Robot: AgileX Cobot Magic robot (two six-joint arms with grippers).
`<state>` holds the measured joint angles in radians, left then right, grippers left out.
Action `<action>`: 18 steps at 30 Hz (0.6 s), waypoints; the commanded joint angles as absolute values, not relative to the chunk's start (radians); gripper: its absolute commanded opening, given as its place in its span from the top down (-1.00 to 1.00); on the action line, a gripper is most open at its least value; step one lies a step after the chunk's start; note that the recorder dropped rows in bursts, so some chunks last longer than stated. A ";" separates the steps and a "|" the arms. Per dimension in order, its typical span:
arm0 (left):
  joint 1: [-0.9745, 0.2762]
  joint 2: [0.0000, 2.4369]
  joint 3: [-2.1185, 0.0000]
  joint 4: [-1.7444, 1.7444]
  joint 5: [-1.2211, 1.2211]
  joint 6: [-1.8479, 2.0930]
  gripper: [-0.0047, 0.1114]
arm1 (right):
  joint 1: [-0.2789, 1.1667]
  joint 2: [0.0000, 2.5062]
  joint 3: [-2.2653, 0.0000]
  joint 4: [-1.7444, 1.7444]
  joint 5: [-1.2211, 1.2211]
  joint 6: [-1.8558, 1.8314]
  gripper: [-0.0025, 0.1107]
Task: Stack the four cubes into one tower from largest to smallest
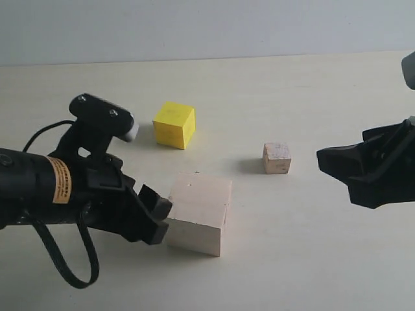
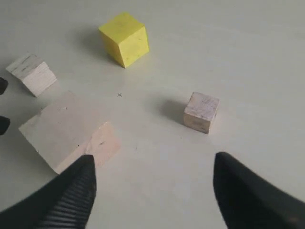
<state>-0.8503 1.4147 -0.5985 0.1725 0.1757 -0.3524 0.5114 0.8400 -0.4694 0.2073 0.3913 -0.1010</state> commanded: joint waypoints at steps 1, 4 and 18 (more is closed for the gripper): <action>-0.884 1.439 -0.607 0.166 0.217 -0.347 -0.20 | 0.513 0.857 -0.476 0.198 0.388 -0.101 -0.28; -0.908 1.439 -0.607 0.166 0.253 -0.351 -0.20 | 0.513 0.857 -0.476 0.201 0.380 -0.090 -0.28; -0.990 1.552 -0.607 0.163 0.249 -0.348 -0.20 | 0.513 0.857 -0.476 0.208 0.371 -0.079 -0.28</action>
